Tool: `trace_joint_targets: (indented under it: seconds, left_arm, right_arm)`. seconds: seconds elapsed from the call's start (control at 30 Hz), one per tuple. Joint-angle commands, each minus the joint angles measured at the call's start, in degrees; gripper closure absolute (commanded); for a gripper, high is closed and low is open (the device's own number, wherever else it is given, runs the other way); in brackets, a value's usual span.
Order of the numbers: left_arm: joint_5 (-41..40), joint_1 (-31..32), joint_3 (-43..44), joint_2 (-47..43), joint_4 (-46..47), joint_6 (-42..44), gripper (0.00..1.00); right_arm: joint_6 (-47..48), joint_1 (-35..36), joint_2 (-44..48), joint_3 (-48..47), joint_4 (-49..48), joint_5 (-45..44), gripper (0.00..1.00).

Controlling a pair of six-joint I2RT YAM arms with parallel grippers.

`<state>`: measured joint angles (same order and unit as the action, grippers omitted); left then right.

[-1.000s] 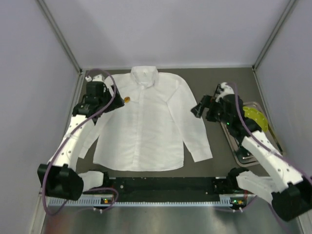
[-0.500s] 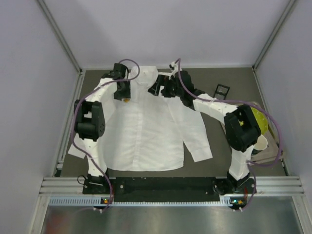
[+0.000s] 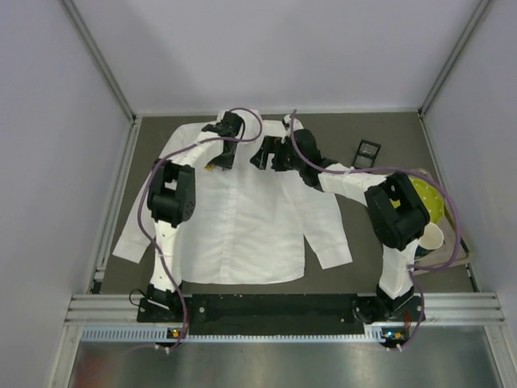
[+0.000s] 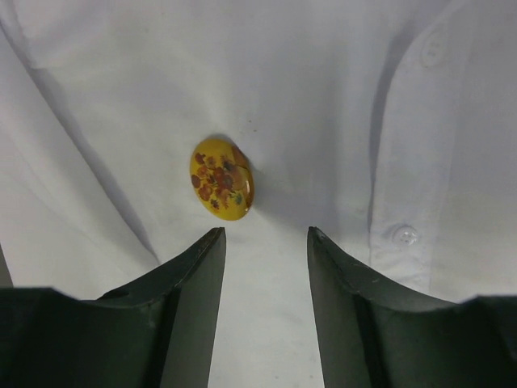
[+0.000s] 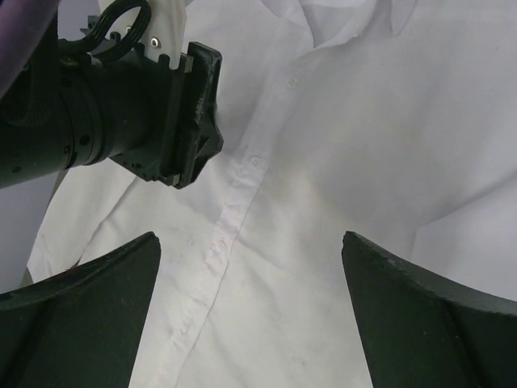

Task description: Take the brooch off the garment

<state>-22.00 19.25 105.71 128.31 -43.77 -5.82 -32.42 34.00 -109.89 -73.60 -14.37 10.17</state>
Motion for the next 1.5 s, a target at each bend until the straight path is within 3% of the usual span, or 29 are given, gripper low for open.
trace_joint_targets:
  seconds: [0.0,0.53,0.87,1.0,1.3,1.47]
  left_arm:
    - [-3.9,-1.2,2.7,0.8,0.1,0.9,0.49]
    - [-1.8,-2.6,4.4,3.3,1.6,0.6,0.5]
    - [-1.6,-3.6,4.3,3.8,1.7,0.6,0.61]
    - [-1.2,-3.5,4.4,4.1,1.8,0.6,0.74]
    - [-0.7,-3.5,3.8,3.1,2.3,0.5,0.8]
    - [-0.2,-3.5,3.7,2.4,2.1,-0.3,0.88]
  right_arm:
    - [1.4,-0.1,0.7,-0.4,-3.9,0.0,0.07]
    - [-0.4,-0.1,-2.3,-2.2,-2.9,0.4,0.07]
    - [-1.6,1.1,-4.1,-2.9,-5.0,2.7,0.08]
    - [-1.2,2.0,-5.1,-4.6,-4.2,2.9,0.08]
    - [-1.4,3.3,-7.2,-7.0,-4.3,4.9,0.08]
    - [-1.9,3.4,-8.5,-7.9,-4.7,5.7,0.09]
